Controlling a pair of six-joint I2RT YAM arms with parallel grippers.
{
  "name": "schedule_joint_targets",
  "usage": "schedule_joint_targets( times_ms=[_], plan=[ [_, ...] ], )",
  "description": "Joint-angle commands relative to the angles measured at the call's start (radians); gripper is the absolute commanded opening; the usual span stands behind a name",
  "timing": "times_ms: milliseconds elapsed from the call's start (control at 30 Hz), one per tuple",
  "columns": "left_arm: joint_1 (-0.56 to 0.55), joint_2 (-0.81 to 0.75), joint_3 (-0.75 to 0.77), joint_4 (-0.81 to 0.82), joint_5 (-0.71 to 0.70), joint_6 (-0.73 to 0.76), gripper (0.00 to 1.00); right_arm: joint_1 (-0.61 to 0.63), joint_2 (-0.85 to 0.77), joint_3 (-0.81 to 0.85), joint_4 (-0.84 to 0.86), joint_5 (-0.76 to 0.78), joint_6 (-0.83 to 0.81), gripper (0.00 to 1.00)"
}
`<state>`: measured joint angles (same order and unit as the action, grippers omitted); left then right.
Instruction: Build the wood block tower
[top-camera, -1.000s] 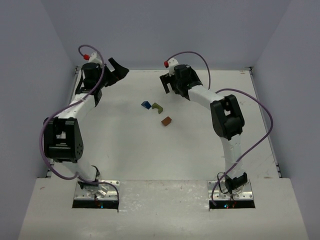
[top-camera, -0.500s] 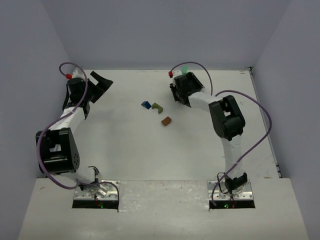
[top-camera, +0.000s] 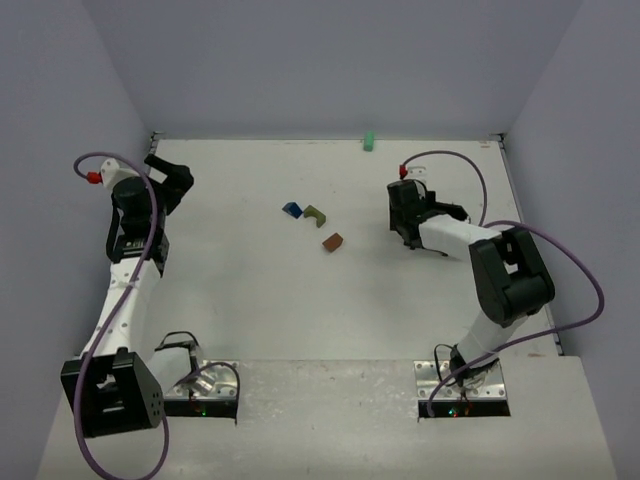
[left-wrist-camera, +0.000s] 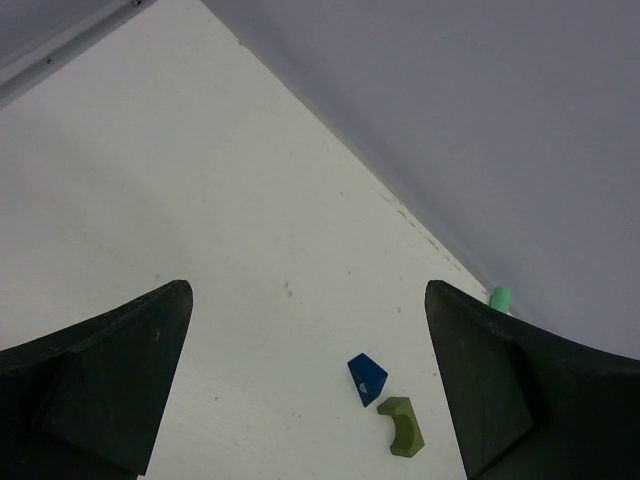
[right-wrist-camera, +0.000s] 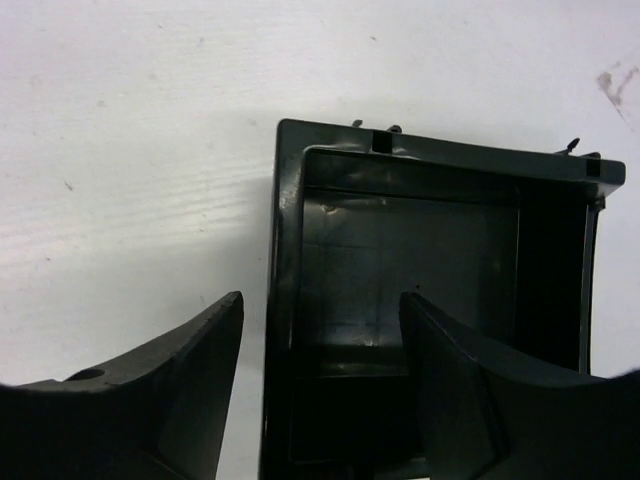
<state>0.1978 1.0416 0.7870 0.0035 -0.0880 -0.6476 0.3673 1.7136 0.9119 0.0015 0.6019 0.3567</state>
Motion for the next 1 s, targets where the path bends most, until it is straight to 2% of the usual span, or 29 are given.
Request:
schedule_joint_targets(
  times_ms=[0,67,200,333,467,533,667,833,900,967],
  plan=[
    [0.003,-0.087,-0.025,0.000,-0.070,0.012,1.00,0.007,-0.109,0.014,-0.029,-0.007,0.057,0.89],
    [0.003,-0.093,-0.023,0.000,-0.070,0.015,1.00,0.007,-0.138,0.025,-0.013,-0.045,0.044,0.98],
    [0.003,-0.066,0.004,0.000,-0.062,0.022,1.00,0.007,-0.159,0.117,-0.009,-0.181,0.002,0.99],
    [0.003,-0.002,0.054,0.000,-0.068,0.025,1.00,0.007,-0.075,0.252,-0.008,-0.257,-0.006,0.99],
    [0.004,0.067,0.129,0.000,-0.081,0.036,1.00,-0.025,0.101,0.457,0.017,-0.327,0.008,0.99],
    [0.004,0.093,0.149,0.005,-0.100,0.041,1.00,-0.056,0.244,0.633,-0.019,-0.397,0.056,0.99],
    [0.004,0.120,0.161,0.031,-0.122,0.051,1.00,-0.064,0.443,0.866,-0.013,-0.393,0.024,0.99],
    [0.005,0.159,0.179,0.055,-0.128,0.042,1.00,-0.069,0.722,1.165,0.167,-0.288,-0.047,0.99],
    [0.005,0.178,0.189,0.067,-0.128,0.039,1.00,-0.073,0.921,1.337,0.273,-0.257,-0.102,0.99],
    [0.004,0.185,0.188,0.074,-0.136,0.032,1.00,-0.074,1.009,1.448,0.358,-0.250,-0.133,0.99]
  ],
)
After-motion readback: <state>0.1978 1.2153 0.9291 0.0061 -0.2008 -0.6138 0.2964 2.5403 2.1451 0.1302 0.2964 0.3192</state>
